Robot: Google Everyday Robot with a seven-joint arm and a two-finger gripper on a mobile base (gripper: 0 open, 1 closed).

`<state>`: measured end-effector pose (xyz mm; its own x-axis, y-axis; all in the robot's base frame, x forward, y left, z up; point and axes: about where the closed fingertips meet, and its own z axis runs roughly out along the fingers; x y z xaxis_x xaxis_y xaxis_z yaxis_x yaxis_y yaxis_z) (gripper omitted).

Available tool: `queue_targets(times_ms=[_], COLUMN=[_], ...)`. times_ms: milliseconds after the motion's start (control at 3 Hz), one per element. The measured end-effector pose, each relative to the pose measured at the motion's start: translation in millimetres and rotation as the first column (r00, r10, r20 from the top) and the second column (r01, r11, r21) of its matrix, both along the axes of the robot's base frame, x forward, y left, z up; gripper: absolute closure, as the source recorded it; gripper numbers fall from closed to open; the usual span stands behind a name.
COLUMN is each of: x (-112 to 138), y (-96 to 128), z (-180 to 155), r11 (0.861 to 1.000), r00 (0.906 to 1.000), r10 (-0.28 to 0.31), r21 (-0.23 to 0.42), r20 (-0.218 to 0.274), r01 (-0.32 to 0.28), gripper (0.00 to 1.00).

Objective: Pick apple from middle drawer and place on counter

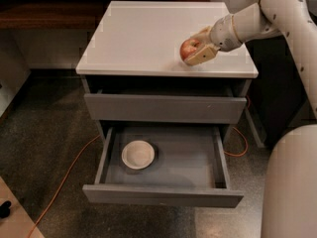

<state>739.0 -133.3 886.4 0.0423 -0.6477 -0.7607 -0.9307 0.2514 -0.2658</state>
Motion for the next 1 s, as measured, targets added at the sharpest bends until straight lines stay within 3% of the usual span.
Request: queue_targets(times_ms=[333,667,1000], x=[9.0,17.0,17.4], y=[-7.1,-12.7,-9.1], z=[-7.6,-14.2,-16.5], r11=[0.999,0.999,0.999], r00=[0.9986,0.9961,0.9962], r10=[-0.029,-0.053,-0.047], r21=[0.012,0.006,0.007], r20=[-0.044,-0.071,-0.074], r01=[0.030,0.053,0.047], gripper=[0.71,0.39,0.16])
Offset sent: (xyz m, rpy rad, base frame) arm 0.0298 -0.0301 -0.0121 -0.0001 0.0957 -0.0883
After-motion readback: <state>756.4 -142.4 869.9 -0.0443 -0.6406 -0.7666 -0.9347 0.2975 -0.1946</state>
